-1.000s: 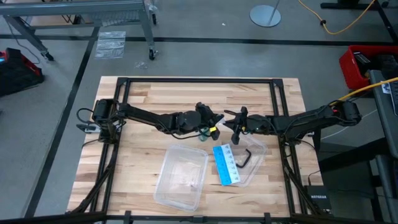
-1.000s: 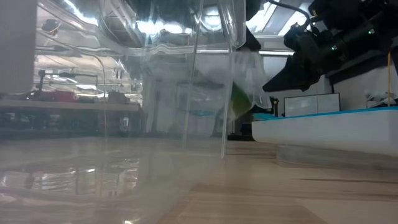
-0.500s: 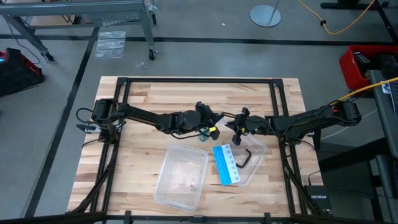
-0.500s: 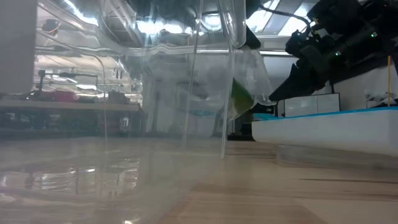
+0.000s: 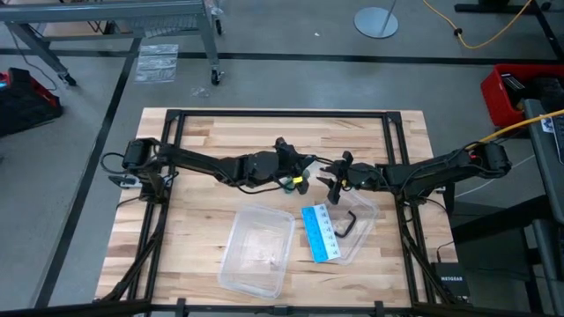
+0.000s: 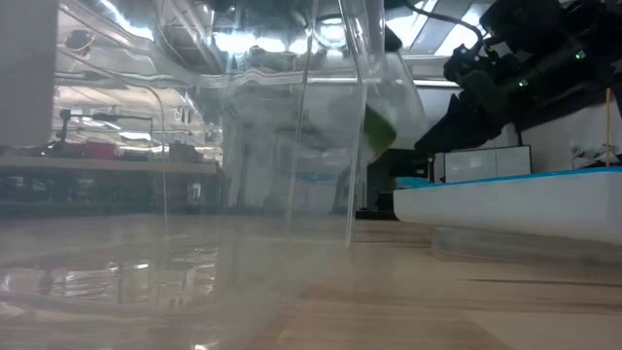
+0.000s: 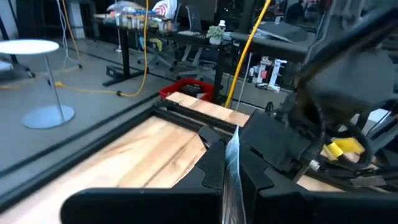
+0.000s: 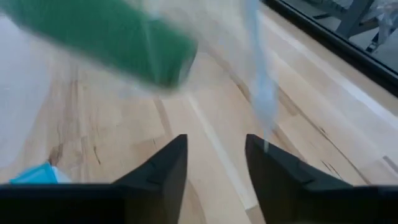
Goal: Roll bandage
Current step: Put the transparent zip bag into the transparent bin
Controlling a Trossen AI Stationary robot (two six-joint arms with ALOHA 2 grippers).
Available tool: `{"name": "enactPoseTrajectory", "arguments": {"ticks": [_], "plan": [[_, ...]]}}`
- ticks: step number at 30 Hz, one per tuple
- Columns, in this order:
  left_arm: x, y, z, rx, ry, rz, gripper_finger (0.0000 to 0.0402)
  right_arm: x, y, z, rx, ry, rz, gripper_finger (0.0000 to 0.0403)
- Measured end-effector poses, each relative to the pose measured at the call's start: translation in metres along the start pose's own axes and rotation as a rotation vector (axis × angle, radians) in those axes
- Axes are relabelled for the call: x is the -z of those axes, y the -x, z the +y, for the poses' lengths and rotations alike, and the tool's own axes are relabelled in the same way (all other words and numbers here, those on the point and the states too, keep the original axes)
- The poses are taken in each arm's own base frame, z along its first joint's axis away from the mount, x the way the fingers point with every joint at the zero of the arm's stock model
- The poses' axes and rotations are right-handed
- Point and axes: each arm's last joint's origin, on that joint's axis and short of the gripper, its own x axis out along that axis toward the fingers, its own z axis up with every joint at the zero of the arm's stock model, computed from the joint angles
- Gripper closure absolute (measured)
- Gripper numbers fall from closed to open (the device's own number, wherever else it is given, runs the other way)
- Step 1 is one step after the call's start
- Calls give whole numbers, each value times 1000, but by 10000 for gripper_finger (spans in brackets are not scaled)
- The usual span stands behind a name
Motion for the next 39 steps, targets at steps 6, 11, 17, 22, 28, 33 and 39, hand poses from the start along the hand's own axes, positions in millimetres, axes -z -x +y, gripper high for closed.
{"name": "enactPoseTrajectory", "arguments": {"ticks": [6, 11, 17, 22, 28, 33, 39], "plan": [[-29, 17, 2, 9, -44, -57, 401, 1, 0, 0, 0, 6, 17, 206], [-50, 39, 1, 28, -64, -71, 401, 7, 1, -1, 4, 54, 74, 206], [-68, 74, -12, 96, -140, -53, 401, 11, 1, -2, 14, 73, 125, 209], [-79, 108, -33, 198, -131, -72, 401, 12, 1, -3, 15, 76, 135, 209], [-65, 134, -65, 322, -155, -18, 401, 12, 1, -3, 15, 75, 132, 210], [-53, 155, -84, 399, -148, 54, 401, 12, 1, -3, 15, 75, 131, 210], [-43, 171, -95, 434, -99, 140, 401, 12, 1, -3, 15, 76, 132, 210]]}}
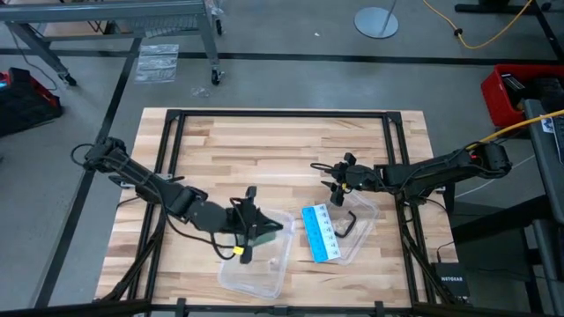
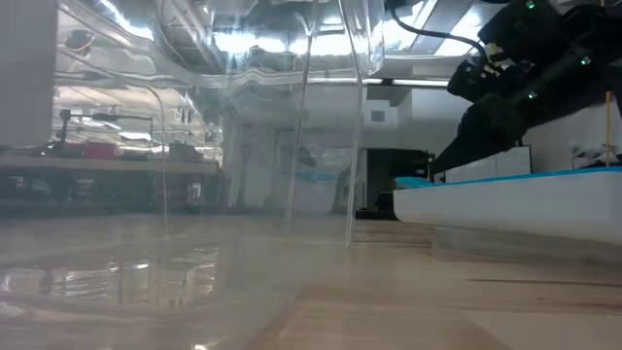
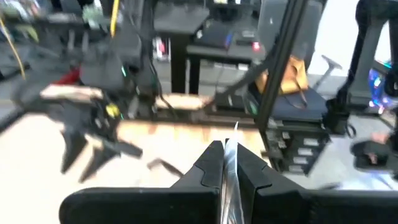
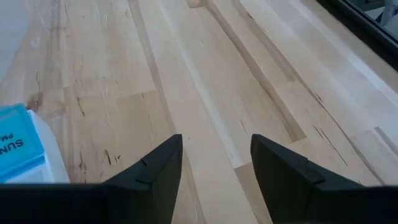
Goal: Roll bandage
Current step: Put the transparent zip bag into the transparent bin
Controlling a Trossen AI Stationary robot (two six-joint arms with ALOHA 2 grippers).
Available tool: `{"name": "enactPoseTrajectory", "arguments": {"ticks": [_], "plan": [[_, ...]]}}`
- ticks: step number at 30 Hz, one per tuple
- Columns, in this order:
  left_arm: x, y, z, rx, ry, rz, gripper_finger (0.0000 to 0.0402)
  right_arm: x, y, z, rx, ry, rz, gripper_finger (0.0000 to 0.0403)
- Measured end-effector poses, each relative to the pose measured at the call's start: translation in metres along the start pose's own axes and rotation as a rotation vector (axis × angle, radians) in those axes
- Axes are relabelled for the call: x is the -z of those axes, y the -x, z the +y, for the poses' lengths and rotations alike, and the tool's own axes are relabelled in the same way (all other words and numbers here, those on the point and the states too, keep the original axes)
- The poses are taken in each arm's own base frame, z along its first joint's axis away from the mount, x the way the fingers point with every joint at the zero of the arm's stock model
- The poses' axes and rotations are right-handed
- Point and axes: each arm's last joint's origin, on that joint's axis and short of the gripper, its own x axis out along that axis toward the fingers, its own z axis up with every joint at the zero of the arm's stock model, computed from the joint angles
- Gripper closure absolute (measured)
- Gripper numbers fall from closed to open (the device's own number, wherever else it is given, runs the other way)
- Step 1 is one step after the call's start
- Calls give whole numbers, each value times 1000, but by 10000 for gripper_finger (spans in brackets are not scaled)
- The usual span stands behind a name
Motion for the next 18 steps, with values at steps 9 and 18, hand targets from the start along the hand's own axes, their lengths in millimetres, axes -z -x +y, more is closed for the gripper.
{"name": "enactPoseTrajectory", "arguments": {"ticks": [9, 18], "plan": [[32, 1, -5, -73, 139, 202, 401, 0, 0, 0, 0, 0, 0, 210], [75, -28, -10, -166, 211, 340, 388, 0, 0, 0, -1, 0, 0, 210]]}}
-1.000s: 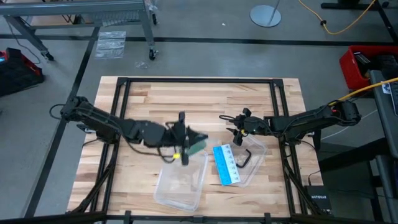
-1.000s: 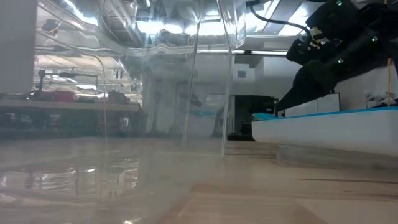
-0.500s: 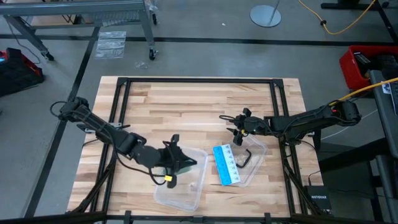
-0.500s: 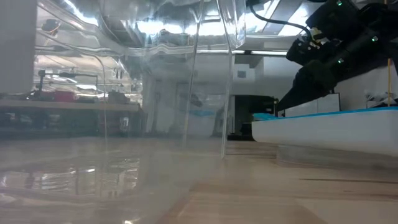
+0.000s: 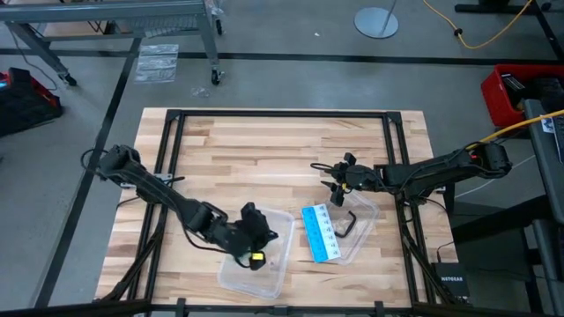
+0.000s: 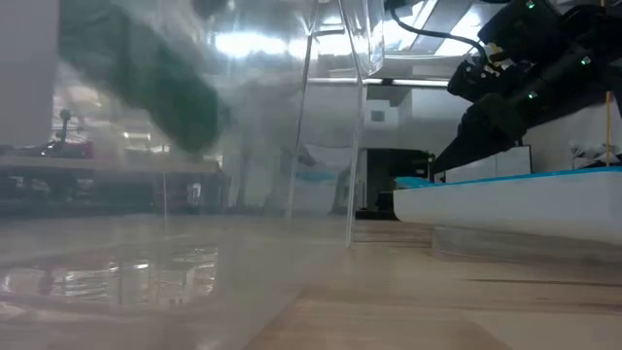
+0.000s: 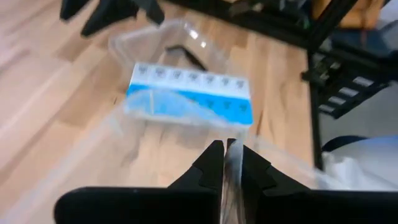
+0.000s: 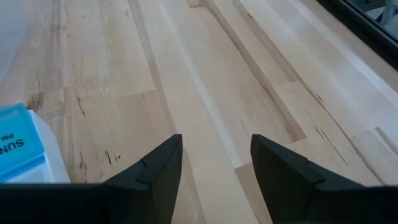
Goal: Roll bandage
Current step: Put the transparent zip bag into the transparent bin
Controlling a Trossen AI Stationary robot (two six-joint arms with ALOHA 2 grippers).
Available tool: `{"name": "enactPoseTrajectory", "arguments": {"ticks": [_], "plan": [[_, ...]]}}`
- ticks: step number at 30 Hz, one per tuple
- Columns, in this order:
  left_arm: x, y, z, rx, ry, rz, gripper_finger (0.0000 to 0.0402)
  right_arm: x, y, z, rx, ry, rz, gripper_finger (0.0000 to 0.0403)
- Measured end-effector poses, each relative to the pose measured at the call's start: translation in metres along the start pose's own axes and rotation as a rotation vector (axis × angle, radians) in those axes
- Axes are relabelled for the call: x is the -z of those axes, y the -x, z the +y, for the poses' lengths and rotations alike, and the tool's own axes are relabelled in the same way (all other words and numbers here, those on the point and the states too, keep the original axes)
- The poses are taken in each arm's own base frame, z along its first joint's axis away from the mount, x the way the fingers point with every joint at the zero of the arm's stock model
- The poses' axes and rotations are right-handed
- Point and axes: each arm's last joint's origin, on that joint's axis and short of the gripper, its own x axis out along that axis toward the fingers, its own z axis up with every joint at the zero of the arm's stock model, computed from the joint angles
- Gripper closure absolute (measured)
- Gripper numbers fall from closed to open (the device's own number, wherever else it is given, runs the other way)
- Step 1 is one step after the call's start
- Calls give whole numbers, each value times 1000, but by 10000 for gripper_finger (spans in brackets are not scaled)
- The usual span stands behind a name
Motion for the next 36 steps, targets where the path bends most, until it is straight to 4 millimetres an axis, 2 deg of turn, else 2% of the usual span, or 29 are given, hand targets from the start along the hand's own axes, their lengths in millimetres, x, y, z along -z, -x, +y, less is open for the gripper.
{"name": "enactPoseTrajectory", "arguments": {"ticks": [8, 16, 25, 36], "plan": [[17, -37, 10, -122, 144, 31, 347, 0, 0, 0, 0, 0, 0, 210], [12, -50, 24, -169, 125, 30, 295, 0, 0, 0, -1, 2, -1, 210], [-4, -60, 49, -234, 105, 17, 311, 0, 0, 0, -1, 21, -3, 210], [-29, -76, 99, -359, 28, 11, 328, 0, 0, 0, -1, 47, -3, 210]]}}
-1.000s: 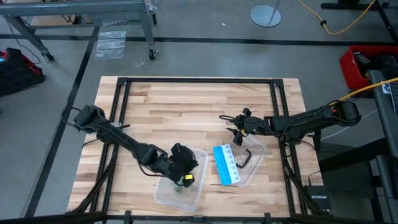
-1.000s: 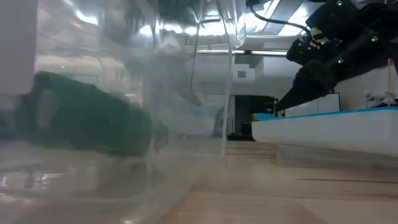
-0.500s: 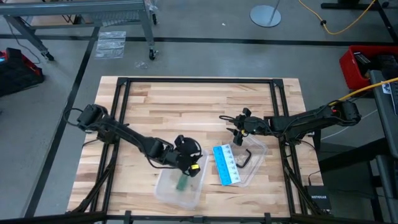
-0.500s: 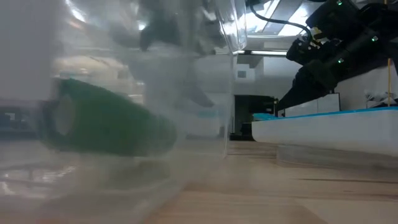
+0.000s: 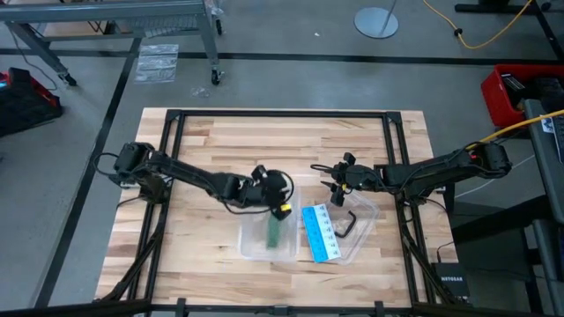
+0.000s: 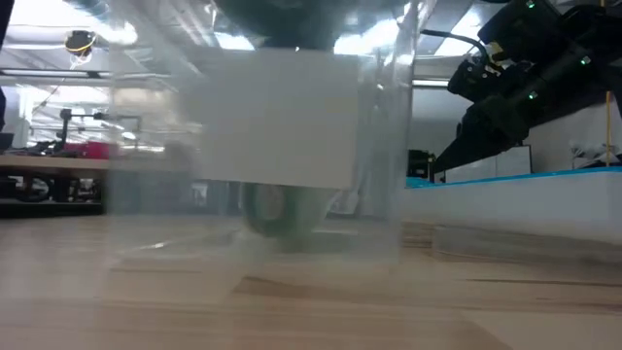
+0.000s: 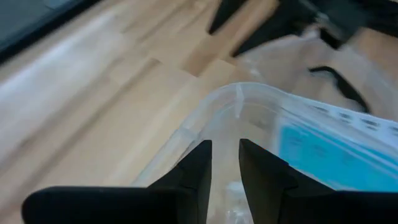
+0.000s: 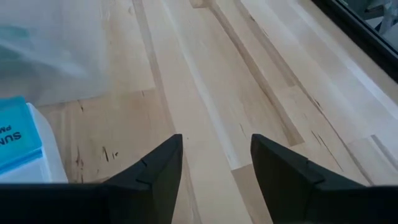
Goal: Roll bandage
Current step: Put the transparent zip bag into the transparent bin, then move the blue medicine organizer to the top center of the table
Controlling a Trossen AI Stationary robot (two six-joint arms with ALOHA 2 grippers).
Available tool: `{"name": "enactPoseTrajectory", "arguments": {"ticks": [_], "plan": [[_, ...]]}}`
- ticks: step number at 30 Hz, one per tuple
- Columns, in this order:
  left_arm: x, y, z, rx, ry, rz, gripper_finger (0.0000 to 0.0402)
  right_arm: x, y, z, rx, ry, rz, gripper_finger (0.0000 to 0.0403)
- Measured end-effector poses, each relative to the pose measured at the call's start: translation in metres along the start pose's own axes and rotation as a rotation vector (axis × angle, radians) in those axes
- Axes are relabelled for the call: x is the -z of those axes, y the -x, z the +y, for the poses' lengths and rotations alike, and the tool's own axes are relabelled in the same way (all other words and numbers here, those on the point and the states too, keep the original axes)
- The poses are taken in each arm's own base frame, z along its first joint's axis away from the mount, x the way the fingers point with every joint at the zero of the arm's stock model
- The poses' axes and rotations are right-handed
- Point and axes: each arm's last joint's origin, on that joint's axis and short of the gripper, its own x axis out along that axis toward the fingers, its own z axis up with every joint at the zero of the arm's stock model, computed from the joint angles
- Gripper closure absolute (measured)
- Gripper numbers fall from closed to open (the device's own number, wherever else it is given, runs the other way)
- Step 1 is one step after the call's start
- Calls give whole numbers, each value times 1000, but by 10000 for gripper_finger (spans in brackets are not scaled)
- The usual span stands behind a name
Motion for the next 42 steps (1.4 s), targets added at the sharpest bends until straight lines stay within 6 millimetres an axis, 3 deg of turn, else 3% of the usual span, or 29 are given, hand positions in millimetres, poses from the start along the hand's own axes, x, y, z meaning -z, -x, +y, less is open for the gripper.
{"name": "enactPoseTrajectory", "arguments": {"ticks": [8, 14, 22, 30, 36, 42], "plan": [[-16, -19, 31, -85, -69, -2, 328, 0, 0, 0, 8, 0, 0, 210], [-24, -21, 34, -79, 0, -49, 328, 0, 0, -2, 81, 0, -8, 210], [-50, 0, 13, -11, -133, -129, 328, 2, 3, -3, 56, 0, 18, 210], [-77, 43, -9, 91, -133, -245, 328, 2, 23, -7, -24, -65, 47, 210], [-69, 65, -35, 180, -157, -261, 328, 0, 40, -3, -320, -105, 52, 210], [-47, 87, -66, 288, -121, -247, 333, 3, 46, 0, -519, -159, 129, 210]]}}
